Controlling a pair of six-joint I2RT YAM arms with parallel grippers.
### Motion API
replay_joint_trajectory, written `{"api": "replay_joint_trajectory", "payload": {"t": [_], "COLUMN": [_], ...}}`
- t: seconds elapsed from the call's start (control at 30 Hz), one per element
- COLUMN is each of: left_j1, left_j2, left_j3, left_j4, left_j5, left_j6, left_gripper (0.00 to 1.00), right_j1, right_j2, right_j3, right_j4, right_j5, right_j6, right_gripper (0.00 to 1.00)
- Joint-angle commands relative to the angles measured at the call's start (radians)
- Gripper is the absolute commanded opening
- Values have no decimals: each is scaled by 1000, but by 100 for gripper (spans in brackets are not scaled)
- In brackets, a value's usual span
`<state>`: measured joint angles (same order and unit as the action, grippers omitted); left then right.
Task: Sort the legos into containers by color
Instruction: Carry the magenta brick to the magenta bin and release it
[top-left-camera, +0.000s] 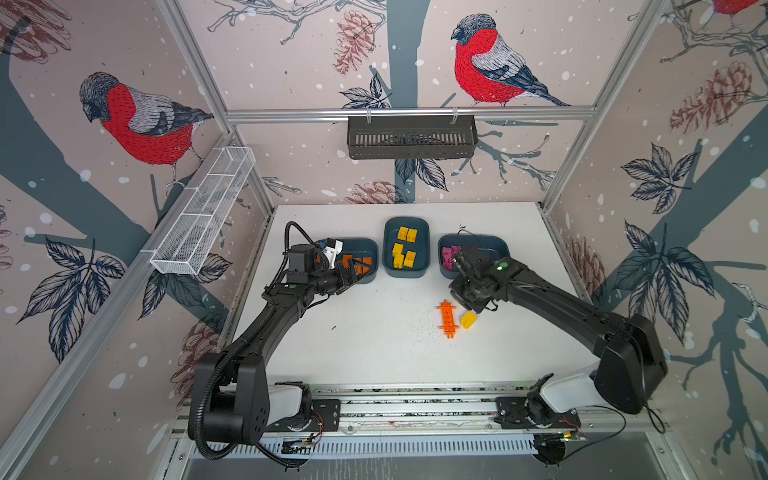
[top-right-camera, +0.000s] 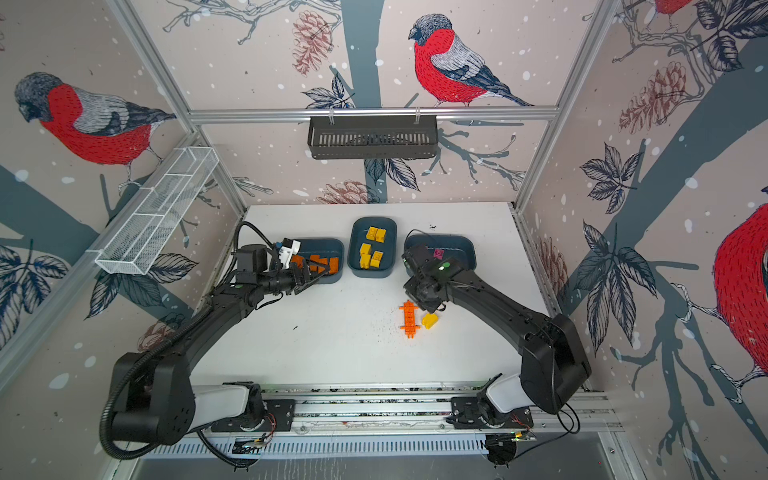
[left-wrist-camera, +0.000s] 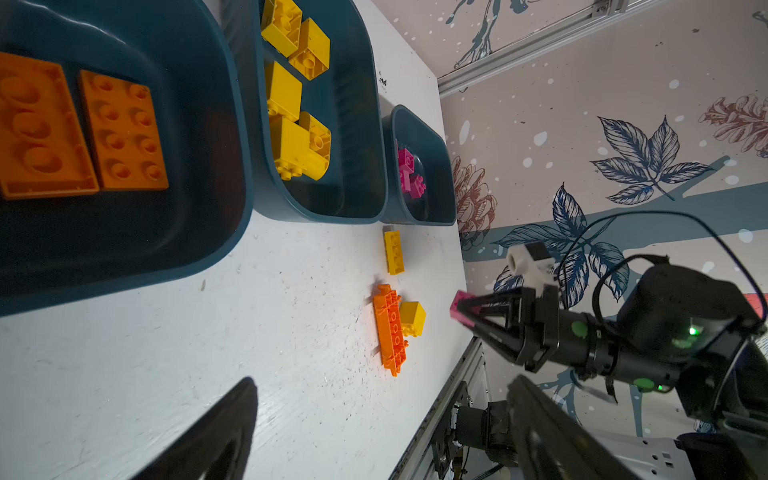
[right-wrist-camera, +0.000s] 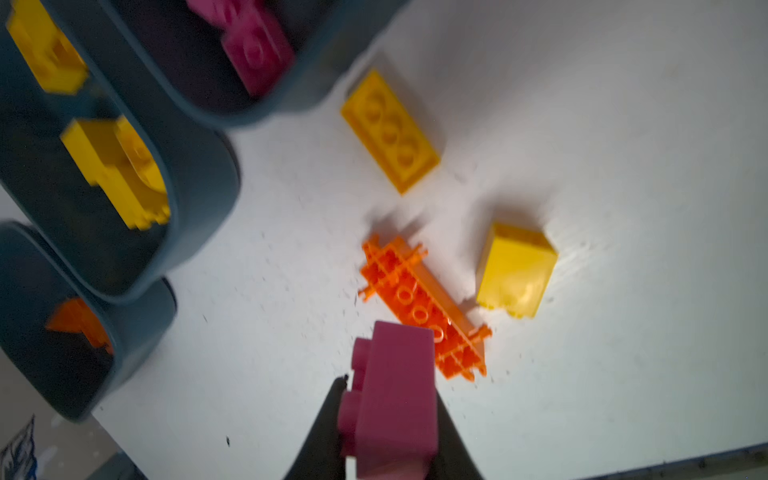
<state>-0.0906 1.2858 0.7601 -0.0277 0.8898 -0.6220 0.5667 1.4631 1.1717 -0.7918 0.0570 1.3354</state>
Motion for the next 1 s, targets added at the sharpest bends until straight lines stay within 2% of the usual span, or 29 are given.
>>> {"api": "replay_joint_trajectory", "payload": {"t": [0.0, 0.17, 0.27, 0.47, 0.53, 0.6, 0.73, 0.83, 0.97], "left_j1": [-6, -8, -9, -10, -11, -11, -11, -11, -10], "left_j2": [13, 30, 36, 43, 40, 39, 33, 41, 49], "left_j3": [27, 54, 60, 57, 56, 56, 52, 46, 47], "left_j4": [53, 52, 63, 72, 71, 63, 49, 62, 68], "left_j5": [17, 20, 21, 20, 16, 20, 13, 15, 18], "left_j6": [-15, -20, -32, -41, -40, -38, -21, -26, -25], "left_gripper": [93, 93, 93, 93, 93, 93, 93, 93, 93], "right_j1": [-103, -241, -269, -299, -299, -301, -295, -281, -200], "right_j2": [39, 150, 249, 384, 422, 444, 411, 348, 249], "right_j3": [65, 140, 188, 235, 259, 275, 266, 228, 179], "right_j4": [-17, 89, 115, 193, 199, 194, 184, 168, 126], "right_j5": [108, 23, 0, -54, -60, -66, -77, -93, -112], "right_j6": [-197, -288, -329, -337, -344, -359, -396, -409, -479], "right_gripper": [19, 20, 21, 24, 32, 47, 63, 69, 70]}}
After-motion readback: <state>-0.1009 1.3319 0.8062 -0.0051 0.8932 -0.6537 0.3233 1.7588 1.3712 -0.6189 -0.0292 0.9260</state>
